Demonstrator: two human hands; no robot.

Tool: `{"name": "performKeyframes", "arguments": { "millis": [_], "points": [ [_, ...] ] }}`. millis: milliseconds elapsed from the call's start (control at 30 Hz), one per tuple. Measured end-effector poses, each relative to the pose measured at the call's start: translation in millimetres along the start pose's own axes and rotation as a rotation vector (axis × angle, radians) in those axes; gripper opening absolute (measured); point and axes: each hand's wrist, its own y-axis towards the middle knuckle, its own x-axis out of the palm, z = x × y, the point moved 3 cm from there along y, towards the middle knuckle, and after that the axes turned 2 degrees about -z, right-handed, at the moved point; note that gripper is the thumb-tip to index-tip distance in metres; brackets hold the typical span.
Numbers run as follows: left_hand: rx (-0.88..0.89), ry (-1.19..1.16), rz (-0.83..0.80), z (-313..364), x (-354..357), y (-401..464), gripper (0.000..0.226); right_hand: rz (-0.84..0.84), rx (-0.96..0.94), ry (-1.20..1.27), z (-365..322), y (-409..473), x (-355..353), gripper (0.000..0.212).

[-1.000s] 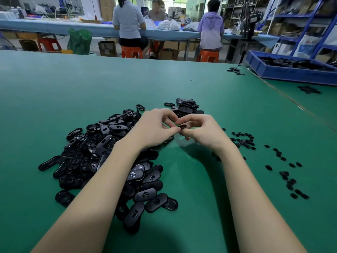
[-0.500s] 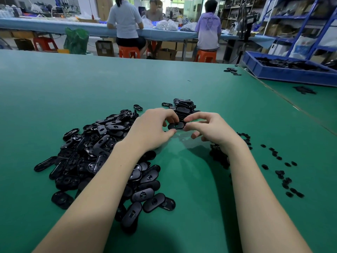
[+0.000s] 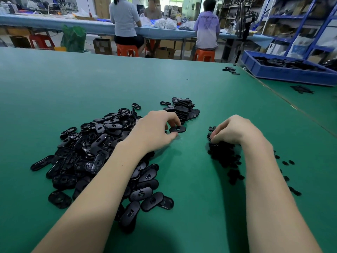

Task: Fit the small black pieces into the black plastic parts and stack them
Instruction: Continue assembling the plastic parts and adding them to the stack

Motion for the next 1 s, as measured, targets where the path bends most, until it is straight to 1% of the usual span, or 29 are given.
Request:
{"name": "performKeyframes", "arguments": {
  "millis": [133, 267, 400, 467, 567, 667, 767, 900, 1000],
  "points": [
    [0.002, -0.004, -0.006, 1, 1, 0, 0.020, 0.009, 0.039, 0.008, -1, 2, 4, 0.016],
    [0.007, -0.004, -0.008, 1, 1, 0, 0.019, -0.011, 0.029, 0.006, -2, 5, 7, 0.025],
    [0.008, -0.007, -0.013, 1, 2, 0, 0.020, -0.026, -0.026, 0.023, -4, 6, 10, 0.015],
    [0.011, -0.007, -0.010, 2, 3, -1, 0.020, -0.032, -0.095, 0.118, -6, 6, 10, 0.005],
    [0.017, -0.006, -0.003, 4, 3, 0, 0.020, -0.045, -0.209, 0.339, -11, 4, 9, 0.011],
    [0.032, 0.005, 0.010, 5, 5, 0, 0.020, -0.141, -0.282, 0.516, -17, 0, 12, 0.008],
    [0.047, 0.012, 0.044, 7, 5, 0, 0.021, -0.198, -0.319, 0.529, -23, -1, 17, 0.006],
    [0.054, 0.038, 0.080, 9, 5, -1, 0.020, -0.199, -0.324, 0.534, -31, -2, 21, 0.006],
    [0.055, 0.041, 0.089, 10, 4, -1, 0.019, -0.188, -0.325, 0.533, -35, -4, 22, 0.010]
  ]
}}
